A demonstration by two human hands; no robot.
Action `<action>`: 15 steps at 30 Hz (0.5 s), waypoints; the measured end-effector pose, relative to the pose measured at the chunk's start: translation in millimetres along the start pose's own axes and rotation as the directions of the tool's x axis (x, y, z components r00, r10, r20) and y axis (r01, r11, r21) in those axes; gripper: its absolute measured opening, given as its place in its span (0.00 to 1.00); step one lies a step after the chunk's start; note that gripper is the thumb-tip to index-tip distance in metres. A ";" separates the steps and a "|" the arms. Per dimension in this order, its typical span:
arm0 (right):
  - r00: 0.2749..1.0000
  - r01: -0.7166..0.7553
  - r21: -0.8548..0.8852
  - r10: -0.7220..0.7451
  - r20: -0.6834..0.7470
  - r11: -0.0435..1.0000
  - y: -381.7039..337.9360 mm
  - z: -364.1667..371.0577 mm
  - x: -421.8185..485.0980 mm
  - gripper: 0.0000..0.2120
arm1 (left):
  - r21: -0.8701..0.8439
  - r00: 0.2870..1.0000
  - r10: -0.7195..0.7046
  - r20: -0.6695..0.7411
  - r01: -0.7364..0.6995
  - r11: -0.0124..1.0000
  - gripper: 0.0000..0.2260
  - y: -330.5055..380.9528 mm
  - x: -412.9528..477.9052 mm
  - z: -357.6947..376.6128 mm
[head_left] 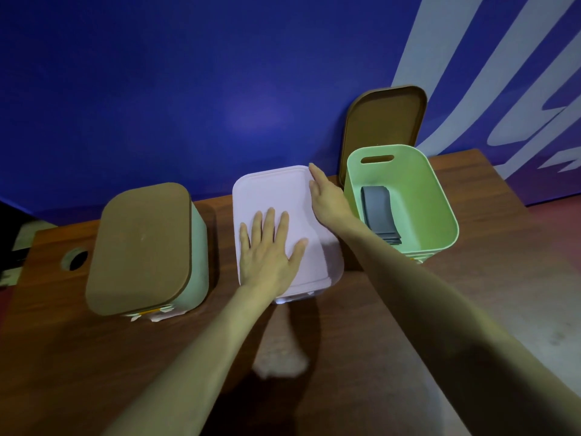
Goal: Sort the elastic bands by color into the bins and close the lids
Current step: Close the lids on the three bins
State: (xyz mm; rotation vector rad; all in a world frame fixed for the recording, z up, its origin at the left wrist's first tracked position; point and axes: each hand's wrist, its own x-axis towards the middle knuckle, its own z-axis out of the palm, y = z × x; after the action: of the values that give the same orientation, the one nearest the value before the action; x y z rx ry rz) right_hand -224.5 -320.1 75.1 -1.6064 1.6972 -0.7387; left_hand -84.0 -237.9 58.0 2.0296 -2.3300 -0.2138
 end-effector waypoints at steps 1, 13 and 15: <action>1.000 -0.019 -0.008 0.019 0.006 1.000 0.3 0.7 8.3 0.21 | 0.001 1.000 0.005 -0.010 -0.005 1.000 0.38 -0.5 0.9 0.3; 0.999 -0.004 0.092 0.007 -0.039 0.996 -3.3 6.5 35.7 0.21 | 0.004 1.000 -0.025 0.001 0.025 1.000 0.48 -5.5 23.1 -2.9; 0.997 0.055 0.143 -0.046 -0.066 0.988 -2.1 0.5 25.9 0.21 | -0.045 0.999 -0.034 0.025 0.035 0.998 0.47 -7.0 25.4 -5.5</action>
State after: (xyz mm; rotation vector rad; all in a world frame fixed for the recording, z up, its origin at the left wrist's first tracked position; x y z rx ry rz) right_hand -223.0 -346.0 74.1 -1.5454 1.6120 -0.9244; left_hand -80.1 -264.4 61.1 2.0584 -2.2838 -0.2914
